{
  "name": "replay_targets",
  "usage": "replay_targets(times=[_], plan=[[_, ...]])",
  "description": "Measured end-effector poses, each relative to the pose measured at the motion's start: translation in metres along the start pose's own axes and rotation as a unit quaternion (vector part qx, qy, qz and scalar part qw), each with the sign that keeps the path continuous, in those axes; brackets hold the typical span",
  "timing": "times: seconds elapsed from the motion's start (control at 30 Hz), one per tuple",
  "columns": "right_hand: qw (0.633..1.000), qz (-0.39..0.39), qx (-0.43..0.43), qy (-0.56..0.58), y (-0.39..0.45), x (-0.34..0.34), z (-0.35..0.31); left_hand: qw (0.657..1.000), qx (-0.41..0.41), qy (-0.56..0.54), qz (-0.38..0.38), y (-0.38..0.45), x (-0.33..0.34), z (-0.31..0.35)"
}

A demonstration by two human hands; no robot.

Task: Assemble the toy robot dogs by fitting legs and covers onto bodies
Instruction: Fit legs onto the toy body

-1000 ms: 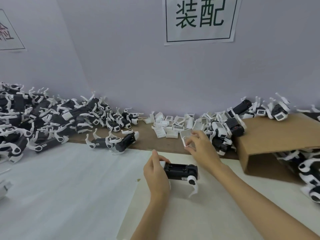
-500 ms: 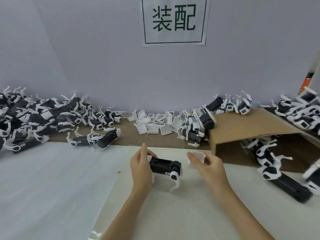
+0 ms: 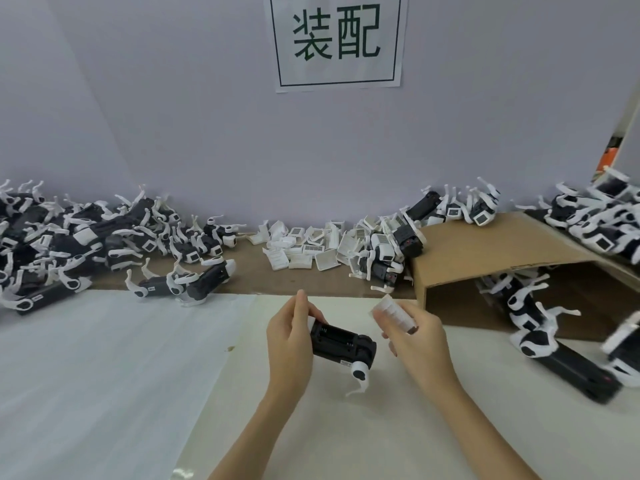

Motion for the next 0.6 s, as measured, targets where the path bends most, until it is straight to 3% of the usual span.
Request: replay_targets(times=[0.1, 0.23, 0.33, 0.6], plan=[[1.000, 0.013, 0.010, 0.001, 0.000, 0.001, 0.001, 1.000, 0.003, -0.003, 0.002, -0.001, -0.001, 0.001], [0.988, 0.000, 0.104, 0.114, -0.002, 0.007, 0.011, 1.000, -0.012, -0.009, 0.013, -0.001, -0.003, 0.000], [0.975, 0.003, 0.090, 0.204, -0.004, 0.008, 0.003, 1.000, -0.019, -0.006, 0.014, -0.001, -0.003, -0.002], [1.000, -0.003, -0.026, 0.016, -0.012, 0.013, -0.015, 0.999, -0.027, -0.019, 0.020, -0.003, -0.002, -0.003]])
Point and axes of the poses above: each hand's wrist, its own y-axis towards the middle knuckle, its own x-axis out of the palm, z = x × y, the point moved 5 cm from there along y, towards the middle knuckle, and after that the axes turned 4 degrees about y, right-handed, at the moved point
